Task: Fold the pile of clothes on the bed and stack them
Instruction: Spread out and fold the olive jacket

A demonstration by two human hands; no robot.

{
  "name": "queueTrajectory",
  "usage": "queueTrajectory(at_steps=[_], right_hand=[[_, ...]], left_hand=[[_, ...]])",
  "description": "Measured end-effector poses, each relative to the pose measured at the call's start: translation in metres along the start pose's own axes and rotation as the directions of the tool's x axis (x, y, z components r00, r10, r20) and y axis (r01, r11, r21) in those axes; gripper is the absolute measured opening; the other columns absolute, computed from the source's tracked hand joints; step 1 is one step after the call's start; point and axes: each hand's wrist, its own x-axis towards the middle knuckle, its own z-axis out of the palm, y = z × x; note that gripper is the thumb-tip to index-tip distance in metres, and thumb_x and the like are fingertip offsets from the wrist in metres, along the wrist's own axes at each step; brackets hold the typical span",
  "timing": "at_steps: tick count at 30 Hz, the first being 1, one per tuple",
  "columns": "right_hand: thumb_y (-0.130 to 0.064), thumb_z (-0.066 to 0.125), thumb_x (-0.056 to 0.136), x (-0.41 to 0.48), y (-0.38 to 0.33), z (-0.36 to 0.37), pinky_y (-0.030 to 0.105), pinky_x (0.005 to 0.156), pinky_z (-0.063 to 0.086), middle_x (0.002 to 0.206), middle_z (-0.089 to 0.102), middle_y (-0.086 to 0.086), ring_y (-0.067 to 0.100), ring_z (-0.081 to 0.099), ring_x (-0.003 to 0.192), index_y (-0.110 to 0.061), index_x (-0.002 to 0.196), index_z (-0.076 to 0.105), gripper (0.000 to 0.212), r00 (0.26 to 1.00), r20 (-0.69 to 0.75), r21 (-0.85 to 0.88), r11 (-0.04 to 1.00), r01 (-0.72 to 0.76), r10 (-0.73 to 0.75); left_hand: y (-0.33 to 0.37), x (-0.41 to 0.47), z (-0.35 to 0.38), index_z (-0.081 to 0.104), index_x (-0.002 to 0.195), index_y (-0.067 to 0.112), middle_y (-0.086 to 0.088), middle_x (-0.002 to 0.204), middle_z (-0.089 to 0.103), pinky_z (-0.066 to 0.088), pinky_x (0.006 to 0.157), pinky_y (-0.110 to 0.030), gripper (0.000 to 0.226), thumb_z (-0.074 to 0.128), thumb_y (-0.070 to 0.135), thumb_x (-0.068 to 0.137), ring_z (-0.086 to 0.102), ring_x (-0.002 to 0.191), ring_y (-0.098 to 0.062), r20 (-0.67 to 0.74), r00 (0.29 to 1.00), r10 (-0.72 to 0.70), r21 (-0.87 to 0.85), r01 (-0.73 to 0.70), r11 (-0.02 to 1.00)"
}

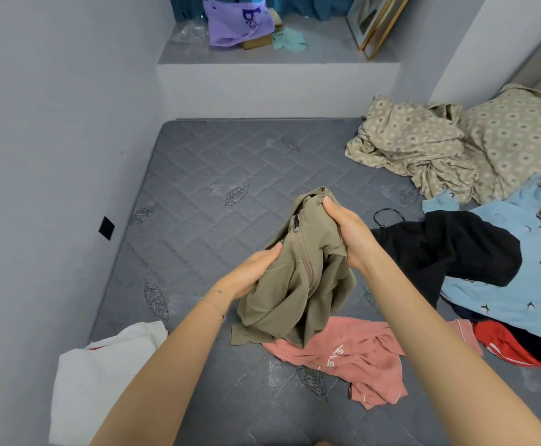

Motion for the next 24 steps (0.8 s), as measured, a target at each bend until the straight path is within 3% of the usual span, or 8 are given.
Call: queueTrajectory(at_steps=[4, 8, 11, 15, 17, 20, 24], right_hand=[[-0.033, 0.057, 0.097, 0.004, 0.003, 0.0, 0.024, 0.072, 0.056, 0.097, 0.076, 0.003, 0.014, 0.072, 0.089, -0.014, 0.102, 0.07, 0.024, 0.99, -0.126, -0.108, 0.993, 0.049, -0.062], [-0.037, 0.068, 0.089, 0.002, 0.014, -0.008, 0.021, 0.073, 0.055, 0.098, 0.075, -0.002, 0.009, 0.071, 0.088, -0.018, 0.102, 0.071, 0.024, 0.972, -0.2, -0.314, 0.948, 0.055, -0.122], [-0.033, 0.075, 0.083, -0.005, 0.03, -0.013, 0.013, 0.067, 0.053, 0.104, 0.074, -0.006, 0.003, 0.07, 0.088, -0.022, 0.105, 0.07, 0.026, 0.979, -0.153, -0.405, 0.912, 0.062, -0.134], [-0.035, 0.08, 0.077, -0.015, 0.046, -0.012, 0.022, 0.087, 0.051, 0.117, 0.067, -0.013, 0.004, 0.064, 0.105, -0.028, 0.122, 0.059, 0.05, 0.996, -0.078, -0.491, 0.871, 0.001, -0.045], [-0.038, 0.081, 0.077, -0.02, 0.053, -0.011, 0.022, 0.09, 0.049, 0.119, 0.064, -0.011, 0.004, 0.061, 0.107, -0.023, 0.128, 0.055, 0.059, 0.994, -0.074, -0.6, 0.793, -0.107, 0.077], [-0.044, 0.077, 0.079, -0.029, 0.065, -0.007, 0.033, 0.095, 0.052, 0.112, 0.069, 0.002, 0.018, 0.066, 0.104, -0.009, 0.116, 0.064, 0.053, 0.964, -0.119, -0.723, 0.645, -0.247, 0.236], [-0.032, 0.071, 0.087, -0.048, 0.069, 0.007, 0.031, 0.082, 0.053, 0.101, 0.072, 0.01, 0.019, 0.067, 0.093, -0.003, 0.097, 0.071, 0.031, 0.984, -0.176, -0.629, 0.77, -0.11, -0.003]], left_hand=[[0.006, -0.001, -0.008, 0.07, 0.103, 0.009, -0.006, 0.097, 0.075, 0.054, 0.076, -0.023, 0.025, 0.054, 0.028, 0.098, 0.069, 0.089, -0.016, -0.175, 0.966, 0.189, -0.08, -0.205, 0.975], [0.024, -0.008, -0.024, 0.071, 0.095, 0.01, -0.001, 0.088, 0.075, 0.052, 0.073, -0.024, 0.011, 0.062, 0.016, 0.093, 0.068, 0.08, -0.01, -0.359, 0.876, 0.321, -0.093, -0.376, 0.922], [0.041, -0.014, -0.035, 0.07, 0.095, 0.009, 0.002, 0.085, 0.074, 0.052, 0.071, -0.019, 0.01, 0.061, 0.012, 0.094, 0.067, 0.079, -0.006, -0.366, 0.834, 0.412, 0.004, -0.442, 0.897], [0.056, -0.024, -0.035, 0.07, 0.085, 0.015, 0.006, 0.078, 0.071, 0.051, 0.069, -0.019, 0.011, 0.063, 0.015, 0.093, 0.064, 0.075, -0.006, -0.392, 0.777, 0.492, 0.057, -0.514, 0.856], [0.061, -0.03, -0.033, 0.07, 0.079, 0.018, 0.006, 0.075, 0.069, 0.05, 0.068, -0.021, 0.015, 0.064, 0.015, 0.092, 0.063, 0.073, -0.007, -0.407, 0.76, 0.507, 0.021, -0.547, 0.837], [0.065, -0.043, -0.031, 0.072, 0.071, 0.024, 0.003, 0.074, 0.068, 0.05, 0.07, -0.025, 0.018, 0.066, 0.021, 0.087, 0.062, 0.073, -0.011, -0.374, 0.773, 0.512, -0.005, -0.554, 0.833], [0.067, -0.064, -0.033, 0.072, 0.073, 0.021, 0.001, 0.076, 0.07, 0.052, 0.069, -0.025, 0.022, 0.063, 0.016, 0.092, 0.065, 0.074, -0.011, -0.373, 0.778, 0.505, -0.037, -0.556, 0.83]])
